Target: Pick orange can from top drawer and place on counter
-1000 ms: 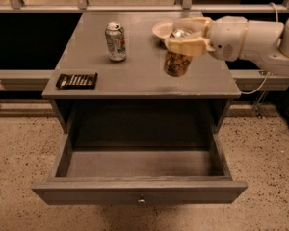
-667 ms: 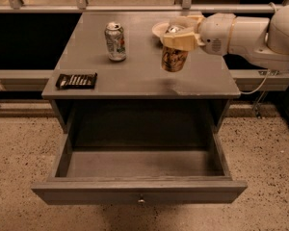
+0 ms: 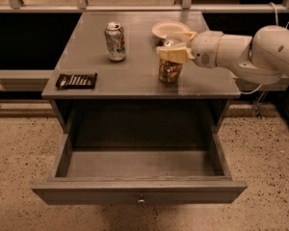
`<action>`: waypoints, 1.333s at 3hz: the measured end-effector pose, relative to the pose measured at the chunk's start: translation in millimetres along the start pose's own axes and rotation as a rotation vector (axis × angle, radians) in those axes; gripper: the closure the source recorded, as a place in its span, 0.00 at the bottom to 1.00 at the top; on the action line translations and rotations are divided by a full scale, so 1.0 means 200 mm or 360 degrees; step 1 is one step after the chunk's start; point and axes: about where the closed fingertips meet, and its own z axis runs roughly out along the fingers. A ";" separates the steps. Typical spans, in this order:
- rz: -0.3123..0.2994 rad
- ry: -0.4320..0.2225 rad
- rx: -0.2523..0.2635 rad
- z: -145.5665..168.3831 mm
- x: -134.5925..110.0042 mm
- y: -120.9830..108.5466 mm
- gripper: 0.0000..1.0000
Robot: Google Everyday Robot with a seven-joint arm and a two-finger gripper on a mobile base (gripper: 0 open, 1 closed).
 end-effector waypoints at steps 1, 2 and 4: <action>-0.0008 -0.0002 -0.0012 0.02 -0.01 0.01 0.53; -0.0008 -0.0004 -0.0018 0.03 -0.02 0.02 0.30; -0.0080 0.0120 -0.0011 -0.16 -0.03 0.01 0.00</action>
Offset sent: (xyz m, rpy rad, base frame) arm -0.0002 0.0033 0.0014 -0.0022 -0.0035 0.0058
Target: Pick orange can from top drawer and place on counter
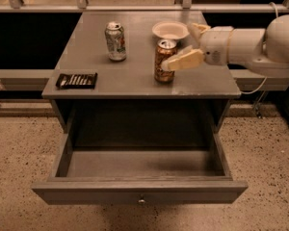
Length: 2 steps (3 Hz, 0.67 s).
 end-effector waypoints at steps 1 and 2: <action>-0.0050 0.0098 0.0053 -0.23 0.00 -0.02 0.00; -0.0149 0.0297 0.0161 -0.47 0.00 -0.02 0.00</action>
Offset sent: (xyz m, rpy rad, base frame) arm -0.0786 -0.1316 0.0348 -0.3479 -0.0149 -0.1992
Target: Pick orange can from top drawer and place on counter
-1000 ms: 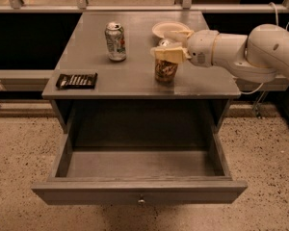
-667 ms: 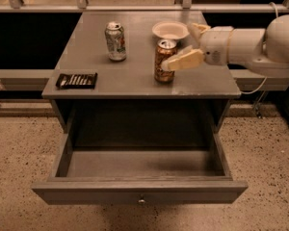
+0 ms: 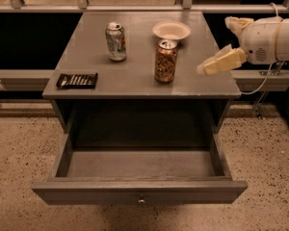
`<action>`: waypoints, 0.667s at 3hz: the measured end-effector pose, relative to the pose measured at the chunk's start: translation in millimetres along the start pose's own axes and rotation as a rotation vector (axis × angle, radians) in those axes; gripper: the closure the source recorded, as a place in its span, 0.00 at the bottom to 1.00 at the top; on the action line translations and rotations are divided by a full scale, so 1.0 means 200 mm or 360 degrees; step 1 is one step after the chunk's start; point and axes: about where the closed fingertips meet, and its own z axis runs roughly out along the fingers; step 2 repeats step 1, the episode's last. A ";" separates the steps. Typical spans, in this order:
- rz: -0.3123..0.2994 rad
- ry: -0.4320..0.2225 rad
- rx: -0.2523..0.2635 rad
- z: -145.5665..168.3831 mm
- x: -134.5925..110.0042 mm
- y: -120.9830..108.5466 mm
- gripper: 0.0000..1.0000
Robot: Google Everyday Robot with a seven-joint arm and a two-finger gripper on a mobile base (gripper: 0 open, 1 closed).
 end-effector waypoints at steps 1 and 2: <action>0.0000 0.0000 0.0000 0.00 0.00 0.00 0.00; 0.0000 0.0000 0.0000 0.00 0.00 0.00 0.00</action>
Offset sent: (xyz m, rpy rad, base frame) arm 0.0000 0.0000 0.0000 0.0000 0.0000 0.0000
